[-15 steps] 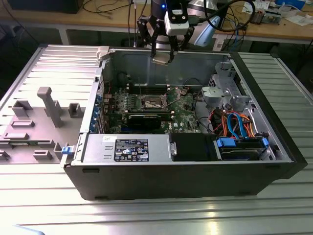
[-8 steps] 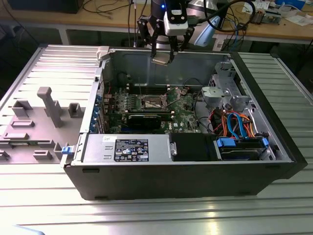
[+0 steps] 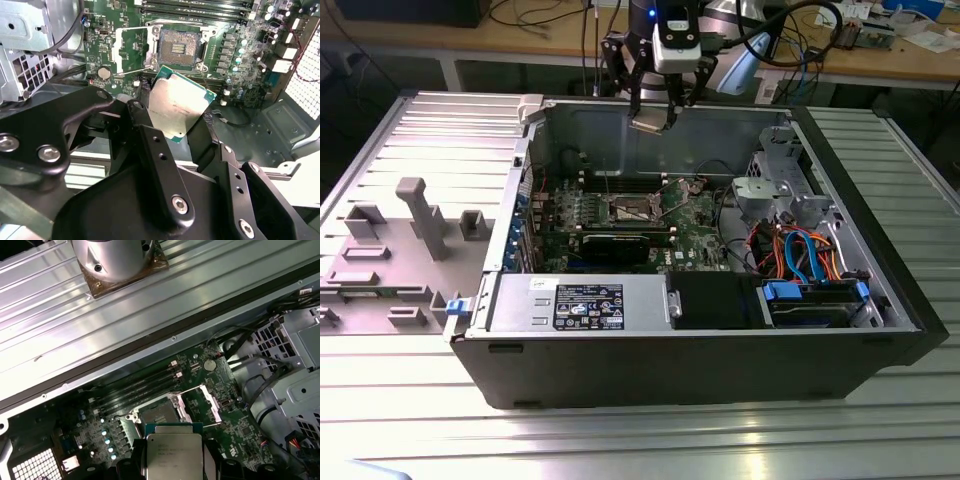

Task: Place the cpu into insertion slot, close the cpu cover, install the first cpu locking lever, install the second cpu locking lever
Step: 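Place the cpu into insertion slot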

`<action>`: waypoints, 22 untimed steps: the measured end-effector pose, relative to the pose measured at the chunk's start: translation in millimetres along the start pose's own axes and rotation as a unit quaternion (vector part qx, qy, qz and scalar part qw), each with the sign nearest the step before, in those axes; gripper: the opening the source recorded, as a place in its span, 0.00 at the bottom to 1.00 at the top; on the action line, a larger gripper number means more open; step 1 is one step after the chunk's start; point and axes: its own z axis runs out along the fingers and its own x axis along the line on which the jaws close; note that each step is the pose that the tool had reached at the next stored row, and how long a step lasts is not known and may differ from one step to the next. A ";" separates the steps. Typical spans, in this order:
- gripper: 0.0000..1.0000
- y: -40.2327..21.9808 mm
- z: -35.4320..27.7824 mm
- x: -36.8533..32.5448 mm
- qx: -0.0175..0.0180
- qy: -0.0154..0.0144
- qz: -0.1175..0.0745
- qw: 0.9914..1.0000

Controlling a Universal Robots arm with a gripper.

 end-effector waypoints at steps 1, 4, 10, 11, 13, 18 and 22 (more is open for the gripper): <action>0.54 0.0 0.0 0.0 0.000 0.000 0.002 1.000; 0.54 0.0 0.1 0.0 0.000 -0.001 0.010 1.000; 0.54 0.0 0.1 0.0 0.000 -0.001 0.016 1.000; 0.54 0.0 0.1 0.0 0.000 -0.001 0.017 1.000; 0.54 0.0 0.1 0.0 0.000 -0.001 0.017 1.000; 0.54 0.0 0.1 0.0 0.000 -0.002 0.018 1.000; 0.54 0.0 0.1 0.0 0.000 -0.002 0.018 1.000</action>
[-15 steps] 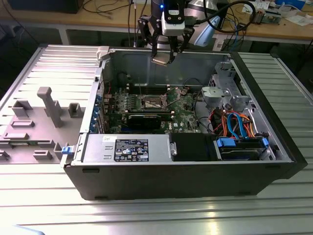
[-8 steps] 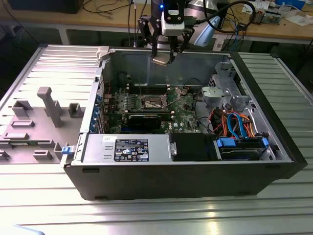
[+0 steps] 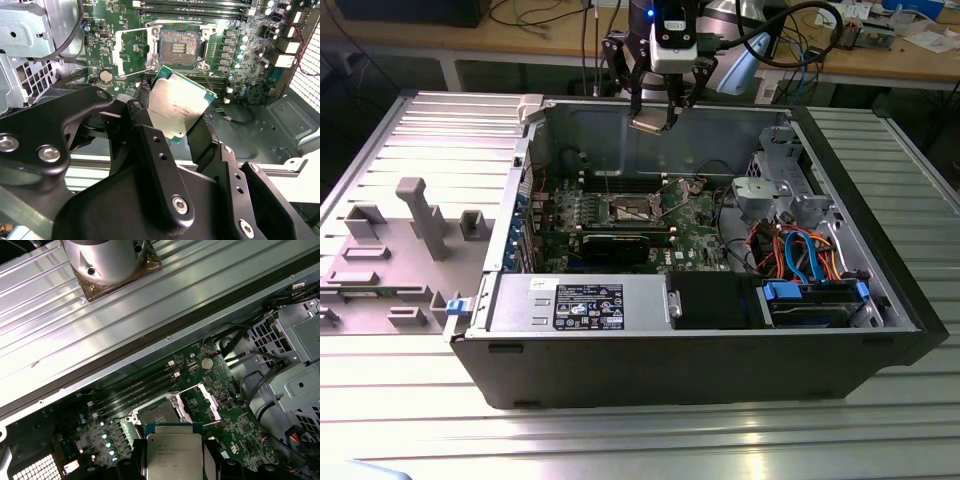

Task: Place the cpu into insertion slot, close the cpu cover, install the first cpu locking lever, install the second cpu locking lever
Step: 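Place the cpu into insertion slot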

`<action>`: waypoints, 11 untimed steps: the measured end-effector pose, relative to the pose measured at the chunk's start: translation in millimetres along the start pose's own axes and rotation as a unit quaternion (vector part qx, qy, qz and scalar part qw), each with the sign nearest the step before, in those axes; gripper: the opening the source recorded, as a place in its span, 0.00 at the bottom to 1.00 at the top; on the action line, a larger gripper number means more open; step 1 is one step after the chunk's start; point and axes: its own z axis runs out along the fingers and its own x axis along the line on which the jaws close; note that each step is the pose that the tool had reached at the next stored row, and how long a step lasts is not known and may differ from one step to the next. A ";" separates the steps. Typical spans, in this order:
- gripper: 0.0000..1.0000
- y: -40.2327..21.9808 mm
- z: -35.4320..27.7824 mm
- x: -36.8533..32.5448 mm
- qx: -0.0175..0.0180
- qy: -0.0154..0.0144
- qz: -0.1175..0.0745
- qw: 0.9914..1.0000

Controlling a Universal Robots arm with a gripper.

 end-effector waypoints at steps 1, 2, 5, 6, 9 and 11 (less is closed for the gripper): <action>0.54 0.0 0.0 0.0 0.000 0.000 0.001 1.000; 0.54 0.0 0.0 0.0 0.000 0.000 0.002 1.000; 0.54 0.0 0.4 0.0 0.000 -0.002 0.023 1.000; 0.54 0.0 0.5 0.0 0.000 -0.002 0.027 1.000; 0.54 -0.1 0.8 0.0 -0.001 -0.004 0.043 0.999; 0.54 -0.1 1.1 0.0 -0.001 -0.005 0.061 0.998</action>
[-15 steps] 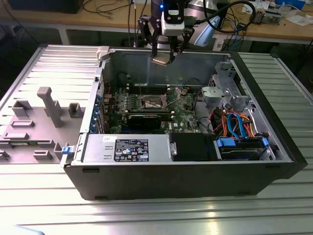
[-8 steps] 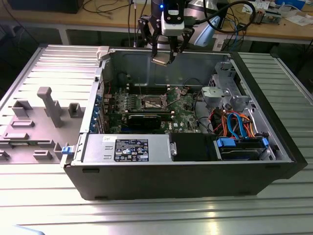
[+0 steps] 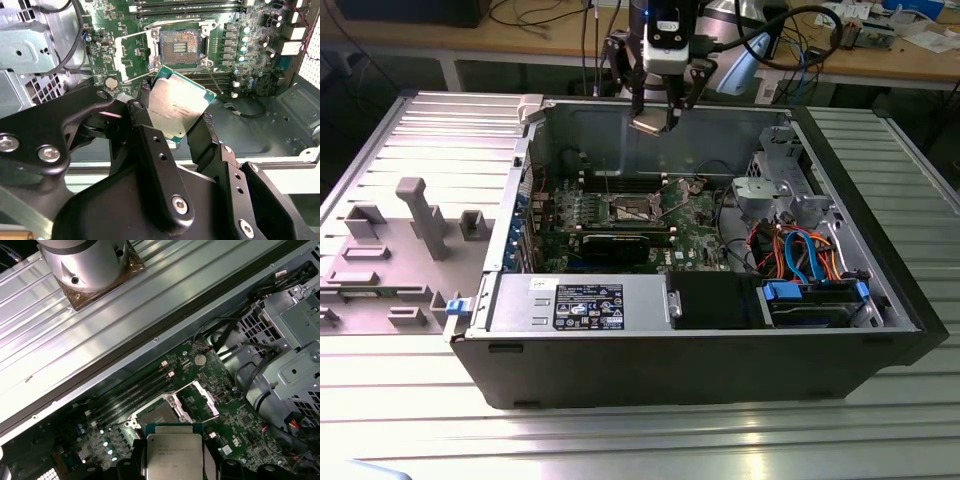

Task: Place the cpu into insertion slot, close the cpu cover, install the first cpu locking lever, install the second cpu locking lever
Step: 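Place the cpu into insertion slot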

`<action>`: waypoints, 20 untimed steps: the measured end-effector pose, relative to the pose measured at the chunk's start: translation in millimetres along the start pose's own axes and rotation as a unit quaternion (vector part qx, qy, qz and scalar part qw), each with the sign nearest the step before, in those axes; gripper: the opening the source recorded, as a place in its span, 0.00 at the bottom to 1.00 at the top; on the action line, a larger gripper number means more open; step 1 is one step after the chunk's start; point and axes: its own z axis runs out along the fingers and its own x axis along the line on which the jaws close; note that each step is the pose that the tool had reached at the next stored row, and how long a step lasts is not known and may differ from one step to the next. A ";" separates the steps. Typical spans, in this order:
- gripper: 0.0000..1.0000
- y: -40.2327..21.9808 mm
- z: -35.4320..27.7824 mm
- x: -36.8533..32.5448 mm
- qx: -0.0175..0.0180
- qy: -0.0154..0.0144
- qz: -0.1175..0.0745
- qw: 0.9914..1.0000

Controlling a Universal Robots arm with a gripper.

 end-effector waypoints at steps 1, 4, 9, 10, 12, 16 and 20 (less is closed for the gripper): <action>0.54 0.0 0.0 0.0 0.000 -0.001 0.006 1.000; 0.54 0.0 0.1 0.0 0.000 -0.001 0.009 1.000; 0.54 0.0 0.1 0.0 0.000 -0.001 0.009 1.000; 0.54 0.0 0.1 0.0 0.000 -0.001 0.009 1.000; 0.54 0.0 0.1 0.0 0.000 -0.001 0.009 1.000; 0.54 0.0 0.1 0.0 0.000 -0.001 0.010 1.000; 0.54 0.0 0.4 0.0 0.000 -0.002 0.025 1.000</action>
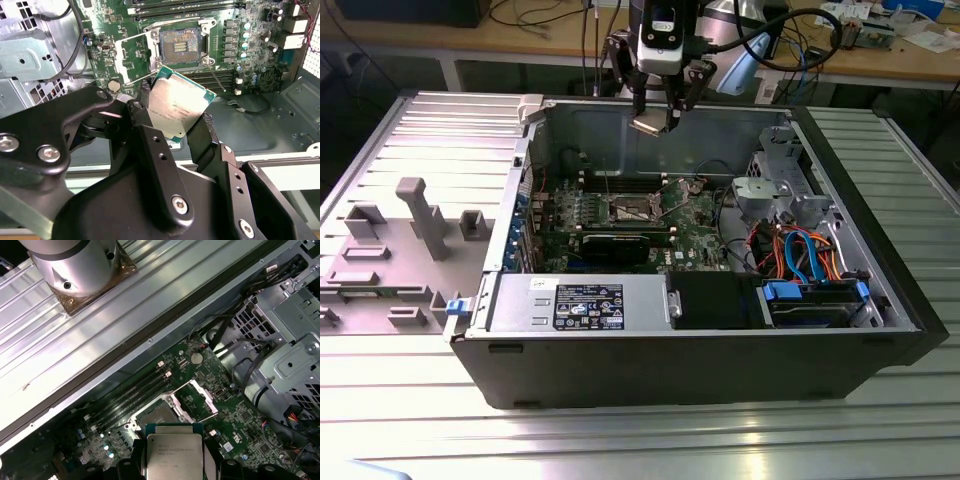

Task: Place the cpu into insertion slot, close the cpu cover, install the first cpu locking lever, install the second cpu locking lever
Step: 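Place the cpu into insertion slot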

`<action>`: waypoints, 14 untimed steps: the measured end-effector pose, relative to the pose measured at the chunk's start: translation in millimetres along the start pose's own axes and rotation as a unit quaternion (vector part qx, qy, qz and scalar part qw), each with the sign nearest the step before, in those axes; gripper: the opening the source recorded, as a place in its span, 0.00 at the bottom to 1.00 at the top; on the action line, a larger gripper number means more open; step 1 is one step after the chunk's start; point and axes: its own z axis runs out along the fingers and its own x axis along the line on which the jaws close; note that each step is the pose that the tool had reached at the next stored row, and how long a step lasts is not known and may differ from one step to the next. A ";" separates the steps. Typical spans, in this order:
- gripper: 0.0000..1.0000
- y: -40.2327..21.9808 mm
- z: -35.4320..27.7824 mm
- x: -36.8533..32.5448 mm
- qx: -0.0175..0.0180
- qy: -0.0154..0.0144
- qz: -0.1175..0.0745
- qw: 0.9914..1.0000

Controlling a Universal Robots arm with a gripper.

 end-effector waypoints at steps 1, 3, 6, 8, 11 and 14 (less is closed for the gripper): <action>0.54 0.0 0.1 0.0 0.000 0.000 0.004 1.000; 0.54 0.0 0.3 0.0 0.000 -0.001 0.015 1.000; 0.54 -0.1 0.7 0.0 -0.001 -0.003 0.033 0.999; 0.54 -0.1 1.1 0.0 -0.001 -0.004 0.047 0.999; 0.54 -0.1 1.4 0.0 -0.001 -0.005 0.059 0.998; 0.54 -0.2 1.8 0.0 -0.001 -0.006 0.071 0.997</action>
